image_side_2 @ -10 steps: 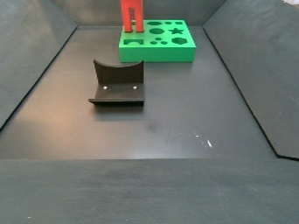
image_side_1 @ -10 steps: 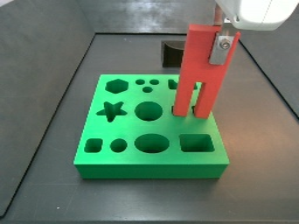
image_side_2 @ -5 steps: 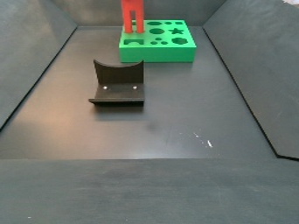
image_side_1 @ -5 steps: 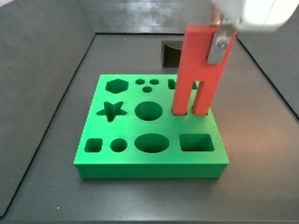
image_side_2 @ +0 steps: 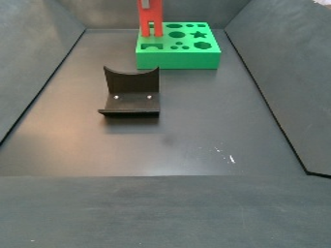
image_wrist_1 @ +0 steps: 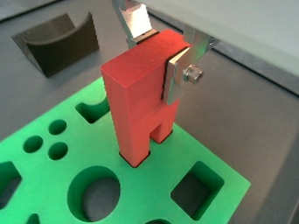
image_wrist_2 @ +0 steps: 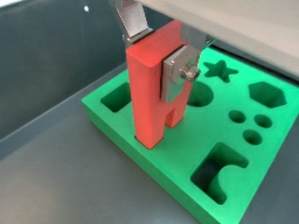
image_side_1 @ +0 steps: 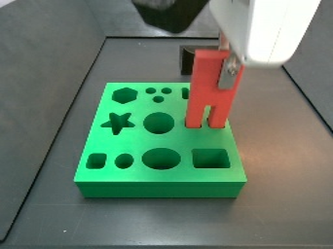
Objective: Insert the double-square object.
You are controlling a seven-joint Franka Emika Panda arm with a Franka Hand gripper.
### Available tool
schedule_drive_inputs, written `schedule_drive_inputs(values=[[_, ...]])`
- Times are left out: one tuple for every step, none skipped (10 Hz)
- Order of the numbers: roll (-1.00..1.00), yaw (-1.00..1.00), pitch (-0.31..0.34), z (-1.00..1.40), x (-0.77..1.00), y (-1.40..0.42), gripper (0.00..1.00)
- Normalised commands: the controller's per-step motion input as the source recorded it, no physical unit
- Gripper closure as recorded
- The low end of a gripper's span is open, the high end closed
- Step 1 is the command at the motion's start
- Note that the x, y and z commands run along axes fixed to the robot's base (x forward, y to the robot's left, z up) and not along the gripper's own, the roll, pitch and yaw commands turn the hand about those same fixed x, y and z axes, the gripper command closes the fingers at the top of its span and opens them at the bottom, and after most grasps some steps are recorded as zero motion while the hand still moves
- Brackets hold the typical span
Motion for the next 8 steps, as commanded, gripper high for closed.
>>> schedule_drive_inputs(values=[[0.10,0.00,0.000,-0.34,0.03,-0.07,1.00],[0.09,0.00,0.000,-0.35,0.03,-0.07,1.00],[0.07,0.00,0.000,-0.29,0.09,-0.12,1.00],[0.05,0.00,0.000,-0.25,0.07,-0.12,1.00],[0.00,0.00,0.000,-0.20,0.01,-0.09,1.00],[0.00,0.00,-0.090,-0.15,0.00,-0.01,1.00],[-0.04,0.00,-0.020,0.00,0.00,0.02,1.00],[0.00,0.00,0.000,0.00,0.00,0.00,1.00]])
